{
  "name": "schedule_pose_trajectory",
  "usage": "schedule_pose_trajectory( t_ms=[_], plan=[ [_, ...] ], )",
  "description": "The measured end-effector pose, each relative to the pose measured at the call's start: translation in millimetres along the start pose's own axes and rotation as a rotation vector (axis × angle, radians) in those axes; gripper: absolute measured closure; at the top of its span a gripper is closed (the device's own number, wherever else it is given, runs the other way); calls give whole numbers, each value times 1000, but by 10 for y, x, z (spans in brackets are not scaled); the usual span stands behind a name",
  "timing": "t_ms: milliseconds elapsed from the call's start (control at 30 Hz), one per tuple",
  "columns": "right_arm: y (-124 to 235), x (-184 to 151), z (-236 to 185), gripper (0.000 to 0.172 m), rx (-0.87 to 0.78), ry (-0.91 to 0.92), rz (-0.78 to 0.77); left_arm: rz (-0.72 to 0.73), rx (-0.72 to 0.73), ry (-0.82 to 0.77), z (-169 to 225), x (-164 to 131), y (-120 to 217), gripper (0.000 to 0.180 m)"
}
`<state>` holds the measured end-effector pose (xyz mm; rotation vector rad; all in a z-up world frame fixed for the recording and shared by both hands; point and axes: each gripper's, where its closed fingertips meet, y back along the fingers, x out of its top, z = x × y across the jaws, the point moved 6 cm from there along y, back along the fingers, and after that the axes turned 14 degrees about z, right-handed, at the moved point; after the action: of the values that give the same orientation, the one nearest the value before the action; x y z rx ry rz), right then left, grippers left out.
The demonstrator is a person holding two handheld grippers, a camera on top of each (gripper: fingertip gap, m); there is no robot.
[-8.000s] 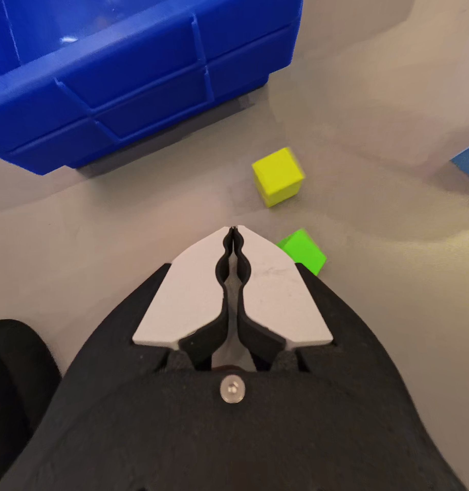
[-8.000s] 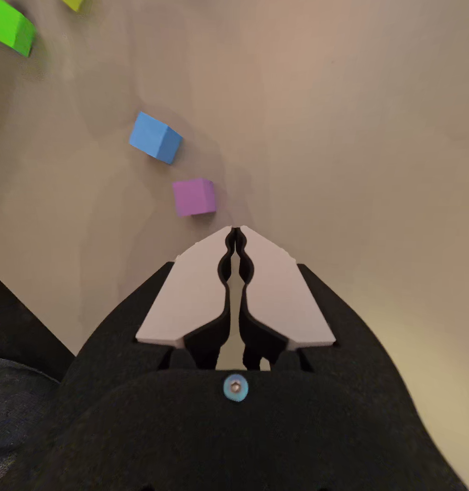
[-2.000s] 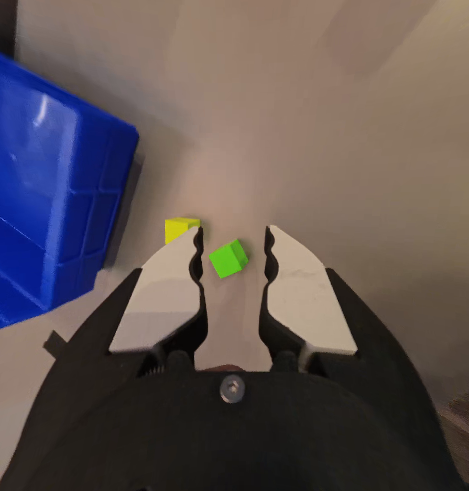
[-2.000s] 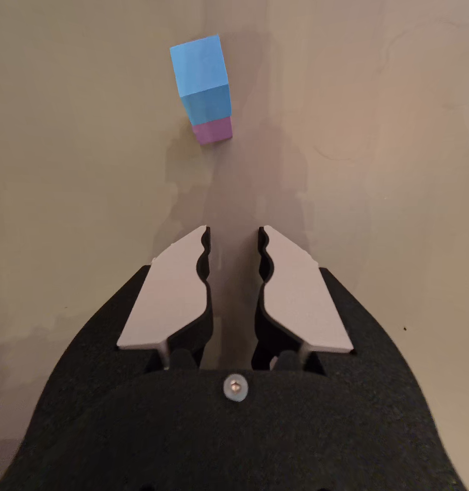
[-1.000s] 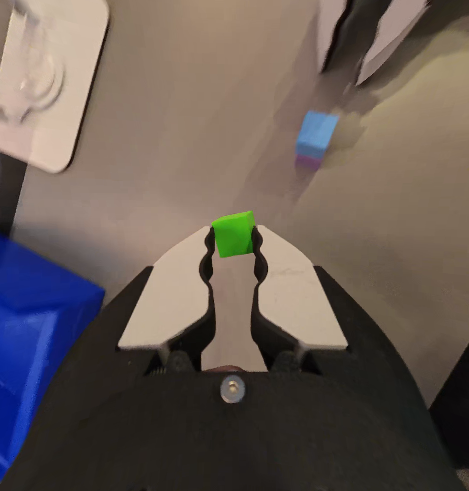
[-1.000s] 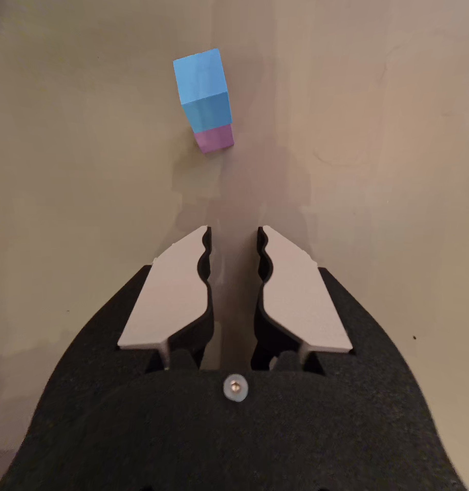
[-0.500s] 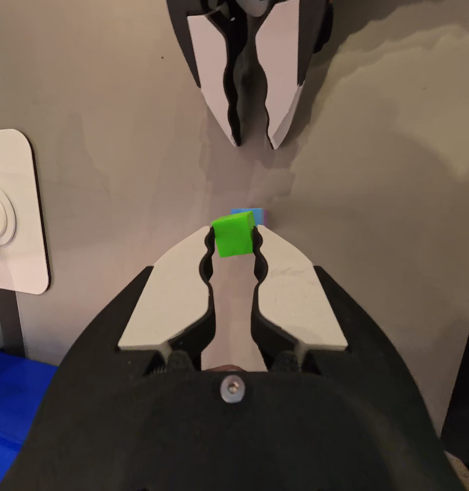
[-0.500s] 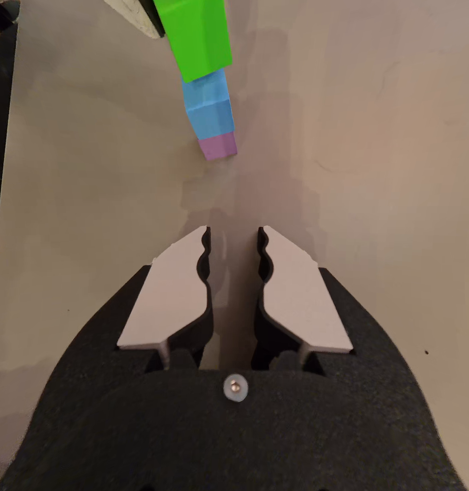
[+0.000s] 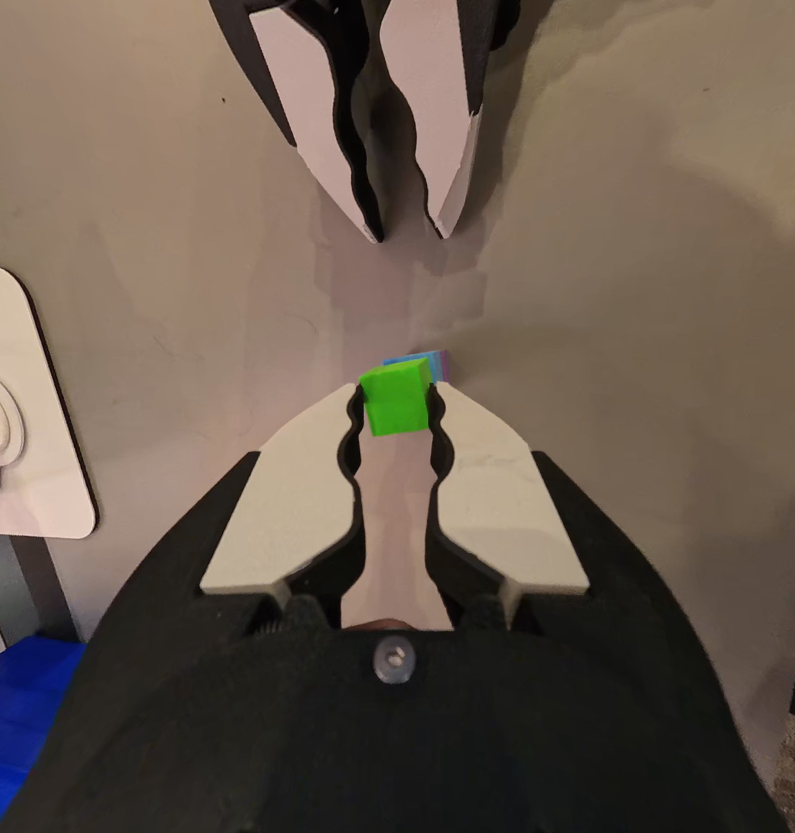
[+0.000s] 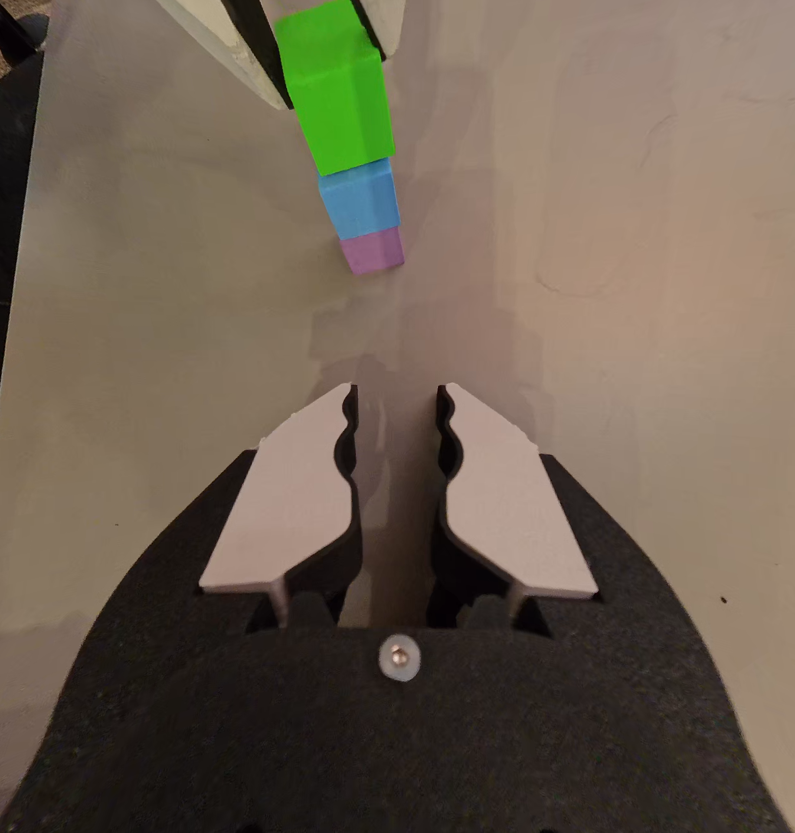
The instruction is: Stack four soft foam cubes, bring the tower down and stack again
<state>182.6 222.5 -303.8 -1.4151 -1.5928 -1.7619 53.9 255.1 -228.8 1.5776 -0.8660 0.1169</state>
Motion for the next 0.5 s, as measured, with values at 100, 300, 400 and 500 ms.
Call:
schedule_pose_trajectory(
  t_ms=[100,300,400,500],
  plan=[
    [1,0,0,139,1,-1,1,-14,-3,-14,-4,-8,-14,154],
    [1,0,0,139,3,-1,2,-6,-5,-19,-21,12,-5,154],
    [1,0,0,139,2,0,1,5,-19,-25,-9,44,-5,154],
    [1,-1,0,139,3,1,2,-23,-20,-53,8,44,-31,154]
  ],
)
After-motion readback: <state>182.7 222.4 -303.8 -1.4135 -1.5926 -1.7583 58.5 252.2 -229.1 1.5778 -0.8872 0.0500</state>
